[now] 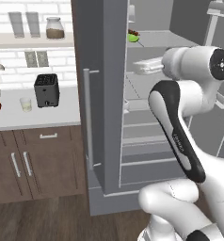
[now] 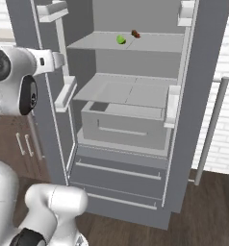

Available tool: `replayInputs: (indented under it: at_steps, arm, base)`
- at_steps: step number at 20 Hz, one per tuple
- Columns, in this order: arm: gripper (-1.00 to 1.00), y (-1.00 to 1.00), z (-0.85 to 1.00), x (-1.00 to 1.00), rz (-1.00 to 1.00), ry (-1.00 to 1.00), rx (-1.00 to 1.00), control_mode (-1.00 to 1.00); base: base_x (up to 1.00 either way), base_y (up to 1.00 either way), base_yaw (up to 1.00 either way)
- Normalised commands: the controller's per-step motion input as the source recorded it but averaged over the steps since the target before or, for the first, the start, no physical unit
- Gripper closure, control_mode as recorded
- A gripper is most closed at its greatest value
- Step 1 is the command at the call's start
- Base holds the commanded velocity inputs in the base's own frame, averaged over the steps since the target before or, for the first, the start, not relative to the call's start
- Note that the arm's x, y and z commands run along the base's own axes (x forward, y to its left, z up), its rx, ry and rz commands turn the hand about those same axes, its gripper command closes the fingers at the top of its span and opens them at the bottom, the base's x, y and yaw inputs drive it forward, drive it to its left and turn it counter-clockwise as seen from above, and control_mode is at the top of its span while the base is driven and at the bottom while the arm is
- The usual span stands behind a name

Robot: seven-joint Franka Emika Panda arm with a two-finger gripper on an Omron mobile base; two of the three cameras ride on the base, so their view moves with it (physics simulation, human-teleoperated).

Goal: Grab a lemon wedge from the fridge and one ice cube from the ice bowl, and put them in the glass of lemonade.

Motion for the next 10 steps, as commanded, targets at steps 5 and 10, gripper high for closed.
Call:
replayInputs:
  at_steps: [5,10]
  arm:
    - [1.00,-0.11,-0.24,0.24,0.10,0.33,0.02,-1.00]
    - [-1.00,0.06,-0.76,0.44,0.10,0.02,0.16,-1.00]
  base:
    - [0.00,0.00,0.00]
    - [0.00,0.00,0.00]
